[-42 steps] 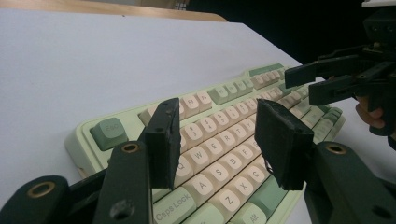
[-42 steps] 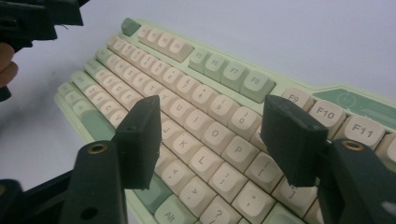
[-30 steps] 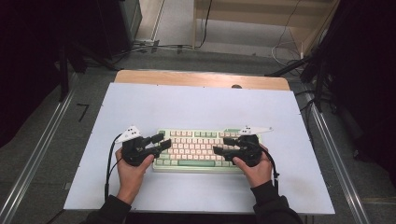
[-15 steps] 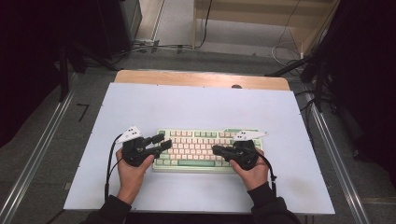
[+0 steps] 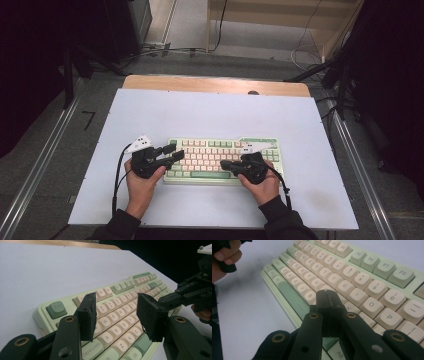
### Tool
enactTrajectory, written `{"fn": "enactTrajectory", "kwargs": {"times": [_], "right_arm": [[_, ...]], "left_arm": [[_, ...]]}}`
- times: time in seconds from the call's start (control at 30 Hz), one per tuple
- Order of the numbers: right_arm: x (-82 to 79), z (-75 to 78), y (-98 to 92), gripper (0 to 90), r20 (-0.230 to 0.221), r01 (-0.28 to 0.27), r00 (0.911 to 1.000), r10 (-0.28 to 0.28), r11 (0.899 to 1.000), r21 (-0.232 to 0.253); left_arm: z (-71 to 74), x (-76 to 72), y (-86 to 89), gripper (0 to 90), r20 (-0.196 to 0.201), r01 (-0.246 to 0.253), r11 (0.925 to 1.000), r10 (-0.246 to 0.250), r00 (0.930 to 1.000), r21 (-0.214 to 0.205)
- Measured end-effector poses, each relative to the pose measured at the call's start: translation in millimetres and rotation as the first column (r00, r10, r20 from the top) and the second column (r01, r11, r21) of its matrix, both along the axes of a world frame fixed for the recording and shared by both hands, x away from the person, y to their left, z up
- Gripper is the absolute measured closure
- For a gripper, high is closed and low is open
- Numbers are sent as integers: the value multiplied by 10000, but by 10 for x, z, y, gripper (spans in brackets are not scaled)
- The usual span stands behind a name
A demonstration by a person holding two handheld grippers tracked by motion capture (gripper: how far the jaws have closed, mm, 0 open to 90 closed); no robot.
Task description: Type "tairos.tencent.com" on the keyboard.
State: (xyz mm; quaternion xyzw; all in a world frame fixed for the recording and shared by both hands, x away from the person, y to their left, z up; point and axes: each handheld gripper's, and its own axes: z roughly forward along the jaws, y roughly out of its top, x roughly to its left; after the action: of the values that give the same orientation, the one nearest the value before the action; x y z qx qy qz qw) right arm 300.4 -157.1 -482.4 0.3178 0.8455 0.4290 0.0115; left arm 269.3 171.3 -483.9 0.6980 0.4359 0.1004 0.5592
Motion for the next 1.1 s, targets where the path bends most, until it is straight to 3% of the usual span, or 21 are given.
{"fn": "enactTrajectory", "kwargs": {"times": [0.47,0.63,0.7,0.9,1.1], "right_arm": [[25,-41,23,876,-66,24,10000,-24,9999,-128],[36,-106,61,874,-170,-35,9999,26,9988,-488],[40,-73,55,813,-113,44,9999,-49,9990,-441],[36,118,-177,648,100,442,9989,-453,9949,906],[52,173,-344,430,288,1061,9934,-1109,9853,1337]], "left_arm": [[-1,-1,-4,517,14,1,10000,-1,10000,4],[-2,-2,-8,517,5,-2,10000,2,10000,17],[2,-4,-3,518,18,12,10000,-12,10000,-9],[1,0,5,514,25,-60,10000,60,10000,-58],[0,13,1,499,20,-75,9999,75,10000,-91]]}}
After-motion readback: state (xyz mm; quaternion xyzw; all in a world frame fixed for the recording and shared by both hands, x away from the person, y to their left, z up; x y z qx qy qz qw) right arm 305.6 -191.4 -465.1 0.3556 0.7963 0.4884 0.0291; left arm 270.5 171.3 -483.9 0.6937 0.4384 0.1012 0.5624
